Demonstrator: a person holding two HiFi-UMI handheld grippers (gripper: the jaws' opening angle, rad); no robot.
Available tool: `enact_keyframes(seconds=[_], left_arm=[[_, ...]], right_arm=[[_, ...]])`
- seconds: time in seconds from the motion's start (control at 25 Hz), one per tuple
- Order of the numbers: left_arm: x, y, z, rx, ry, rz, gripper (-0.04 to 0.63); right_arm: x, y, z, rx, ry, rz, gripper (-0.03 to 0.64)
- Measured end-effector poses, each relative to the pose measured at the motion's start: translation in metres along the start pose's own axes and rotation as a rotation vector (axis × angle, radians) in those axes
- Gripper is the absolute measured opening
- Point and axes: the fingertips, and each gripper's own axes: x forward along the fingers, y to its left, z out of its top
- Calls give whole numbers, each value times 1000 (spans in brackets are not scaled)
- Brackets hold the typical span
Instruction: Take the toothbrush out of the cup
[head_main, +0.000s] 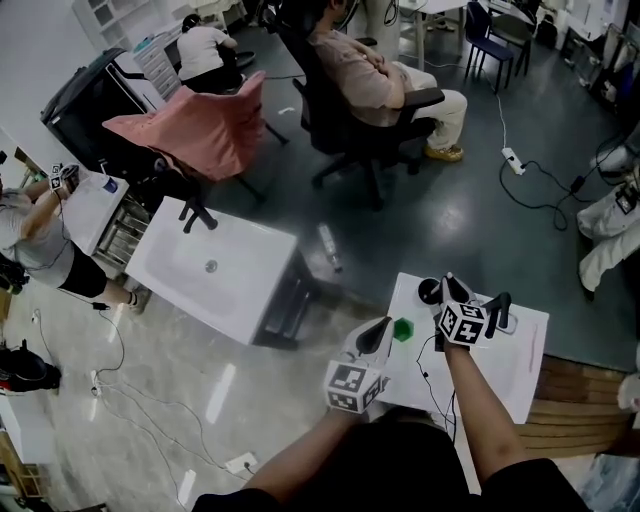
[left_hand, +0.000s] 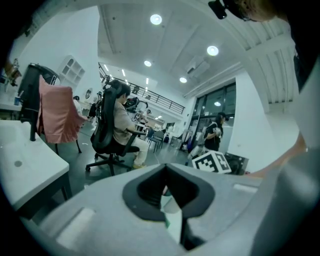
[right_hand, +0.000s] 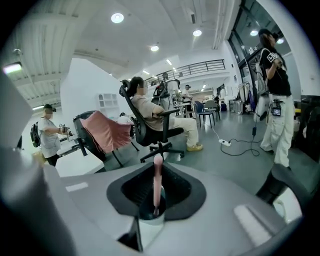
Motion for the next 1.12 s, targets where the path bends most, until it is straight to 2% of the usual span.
enact_keyframes(seconds=[0.4, 0.72, 0.92, 1.12], left_arm=[[-2, -34, 16, 37, -27, -69, 2], [7, -86, 12, 73, -21, -188, 2], [23, -130, -1, 91, 2, -289, 2], [36, -181, -17, 98, 38, -395, 2]], right_arm=[[-64, 26, 58, -57, -134, 37, 51], [-148, 12, 106, 38, -285, 17, 51], [-207, -29, 113, 78, -356, -62, 51], [-267, -79, 98, 97, -370, -173, 51]])
